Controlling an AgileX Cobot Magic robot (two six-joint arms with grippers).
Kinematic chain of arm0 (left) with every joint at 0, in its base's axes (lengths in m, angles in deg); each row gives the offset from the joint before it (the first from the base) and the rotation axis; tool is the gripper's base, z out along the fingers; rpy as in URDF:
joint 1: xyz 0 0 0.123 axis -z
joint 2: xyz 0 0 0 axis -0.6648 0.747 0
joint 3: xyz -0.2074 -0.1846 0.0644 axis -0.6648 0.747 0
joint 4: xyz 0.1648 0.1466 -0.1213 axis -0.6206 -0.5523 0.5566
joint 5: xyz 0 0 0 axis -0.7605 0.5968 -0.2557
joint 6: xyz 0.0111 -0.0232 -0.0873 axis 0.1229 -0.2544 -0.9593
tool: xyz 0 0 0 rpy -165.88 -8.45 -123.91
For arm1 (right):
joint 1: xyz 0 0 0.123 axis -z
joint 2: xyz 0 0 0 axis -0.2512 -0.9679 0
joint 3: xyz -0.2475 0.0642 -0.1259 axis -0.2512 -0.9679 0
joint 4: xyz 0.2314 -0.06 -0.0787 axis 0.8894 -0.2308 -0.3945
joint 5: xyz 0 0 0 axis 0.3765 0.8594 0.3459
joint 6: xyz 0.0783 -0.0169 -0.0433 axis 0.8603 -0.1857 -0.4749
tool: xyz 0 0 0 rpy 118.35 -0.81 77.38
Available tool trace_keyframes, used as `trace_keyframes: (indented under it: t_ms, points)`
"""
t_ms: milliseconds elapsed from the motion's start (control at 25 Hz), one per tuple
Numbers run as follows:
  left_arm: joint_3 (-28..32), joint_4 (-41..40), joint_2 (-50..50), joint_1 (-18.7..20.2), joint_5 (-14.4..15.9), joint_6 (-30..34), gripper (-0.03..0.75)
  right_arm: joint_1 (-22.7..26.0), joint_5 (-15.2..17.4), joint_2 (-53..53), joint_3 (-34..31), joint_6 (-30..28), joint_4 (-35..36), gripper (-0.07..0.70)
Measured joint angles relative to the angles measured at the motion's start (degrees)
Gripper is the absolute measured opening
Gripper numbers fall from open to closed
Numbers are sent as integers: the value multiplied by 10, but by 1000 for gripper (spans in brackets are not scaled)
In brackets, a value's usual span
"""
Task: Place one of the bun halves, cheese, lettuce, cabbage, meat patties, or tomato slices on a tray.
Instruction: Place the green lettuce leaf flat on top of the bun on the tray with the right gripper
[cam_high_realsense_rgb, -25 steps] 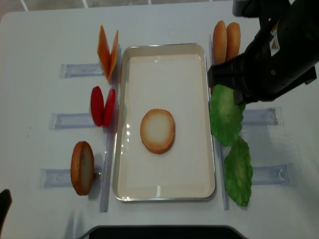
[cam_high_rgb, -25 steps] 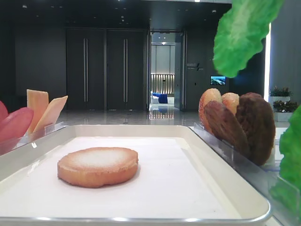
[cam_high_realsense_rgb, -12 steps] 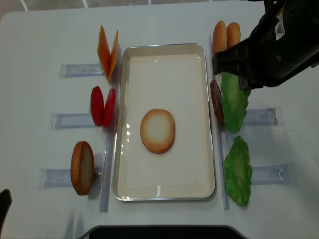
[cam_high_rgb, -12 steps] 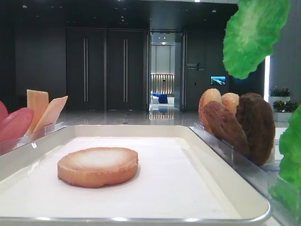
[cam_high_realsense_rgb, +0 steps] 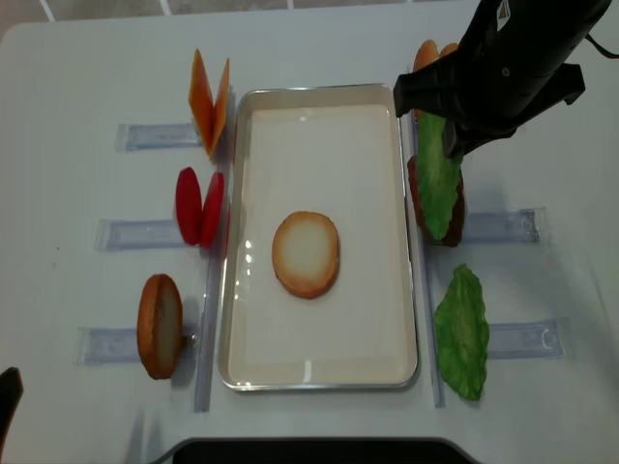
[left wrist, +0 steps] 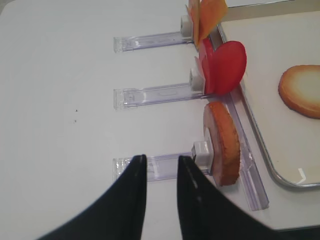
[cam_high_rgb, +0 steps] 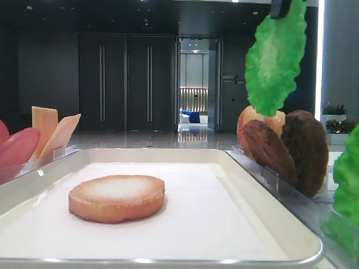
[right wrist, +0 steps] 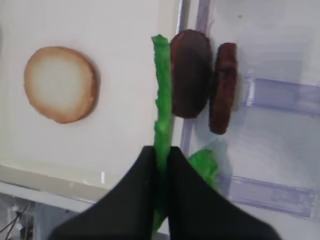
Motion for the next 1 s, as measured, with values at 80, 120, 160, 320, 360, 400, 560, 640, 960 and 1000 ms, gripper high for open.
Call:
trace_keyframes:
  t_ms: [80, 120, 160, 320, 360, 400, 560, 640, 960, 1000]
  points:
    - [0, 0, 0, 0, 0, 0, 159, -4, -3, 0, 0, -34, 52, 24]
    - [0, 0, 0, 0, 0, 0, 159, -7, -13, 0, 0, -56, 94, 24]
    - [0, 0, 0, 0, 0, 0, 159, -10, -26, 0, 0, -86, 142, 24]
    - [0, 0, 0, 0, 0, 0, 159, -20, -98, -2, 0, -173, 283, 24]
    - [0, 0, 0, 0, 0, 0, 159, -21, -109, -2, 0, -181, 294, 24]
    - [0, 0, 0, 0, 0, 0, 159, -21, -118, -2, 0, -186, 300, 24]
    - [0, 0, 0, 0, 0, 0, 159, -21, -144, -4, 0, -190, 306, 24]
    - [0, 0, 0, 0, 0, 0, 159, -21, -151, -10, 0, -190, 308, 24]
    - [0, 0, 0, 0, 0, 0, 159, -39, -182, -86, 0, -206, 312, 24]
    - [0, 0, 0, 0, 0, 0, 159, -44, -189, -99, 0, -209, 314, 24]
